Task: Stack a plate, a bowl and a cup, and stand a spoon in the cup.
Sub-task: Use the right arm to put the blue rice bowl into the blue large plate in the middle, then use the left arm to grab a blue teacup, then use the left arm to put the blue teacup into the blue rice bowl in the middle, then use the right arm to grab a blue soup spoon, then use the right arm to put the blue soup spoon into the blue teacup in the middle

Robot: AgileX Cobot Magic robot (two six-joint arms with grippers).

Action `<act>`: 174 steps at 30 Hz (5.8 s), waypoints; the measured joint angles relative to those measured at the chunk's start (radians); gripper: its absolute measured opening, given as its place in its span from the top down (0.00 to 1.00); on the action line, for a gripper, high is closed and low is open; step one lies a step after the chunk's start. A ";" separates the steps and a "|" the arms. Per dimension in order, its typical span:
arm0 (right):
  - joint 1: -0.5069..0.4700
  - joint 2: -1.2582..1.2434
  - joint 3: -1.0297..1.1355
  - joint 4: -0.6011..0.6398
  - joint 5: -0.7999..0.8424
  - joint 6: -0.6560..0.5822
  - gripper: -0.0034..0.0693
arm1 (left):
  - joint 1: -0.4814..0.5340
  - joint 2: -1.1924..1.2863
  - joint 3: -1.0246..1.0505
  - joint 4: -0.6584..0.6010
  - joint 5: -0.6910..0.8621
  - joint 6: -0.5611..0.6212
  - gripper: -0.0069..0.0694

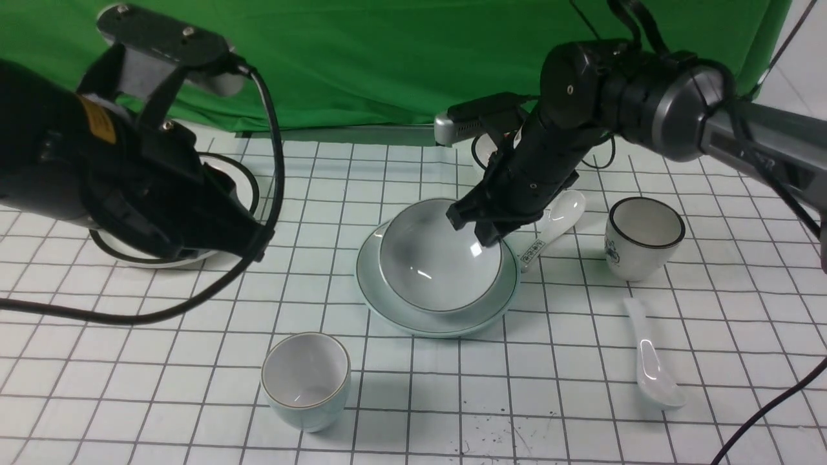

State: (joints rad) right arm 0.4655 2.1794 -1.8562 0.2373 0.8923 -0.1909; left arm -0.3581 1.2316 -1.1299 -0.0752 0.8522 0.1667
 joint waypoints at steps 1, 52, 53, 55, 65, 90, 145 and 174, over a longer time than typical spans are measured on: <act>0.000 0.004 0.000 -0.010 0.001 0.003 0.86 | 0.000 0.000 0.000 0.000 -0.006 -0.002 0.88; -0.018 -0.706 0.325 -0.356 0.323 -0.030 0.56 | -0.001 0.399 -0.121 -0.042 0.185 0.048 0.92; -0.018 -0.721 0.329 -0.356 0.323 -0.022 0.58 | -0.001 0.386 -0.148 -0.045 0.186 0.048 0.92; -0.018 -0.755 0.330 -0.356 0.323 -0.005 0.60 | -0.001 0.369 -0.234 -0.064 0.174 0.054 0.92; -0.018 -0.853 0.330 -0.349 0.323 0.018 0.62 | -0.048 0.671 -0.689 -0.079 0.269 0.074 0.92; -0.018 -0.854 0.331 -0.348 0.324 0.036 0.62 | -0.069 1.054 -1.050 -0.096 0.362 0.074 0.51; -0.167 -0.507 0.861 -0.180 -0.395 0.217 0.73 | -0.069 0.174 -0.167 0.075 0.097 -0.009 0.96; 0.166 -0.280 0.865 -0.089 -1.891 0.115 0.73 | -0.069 -0.109 0.231 0.093 -0.222 -0.103 0.96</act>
State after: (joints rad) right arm 0.6314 1.8997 -0.9910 0.1480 -0.9987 -0.0757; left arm -0.4276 1.1231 -0.8984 0.0183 0.6299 0.0639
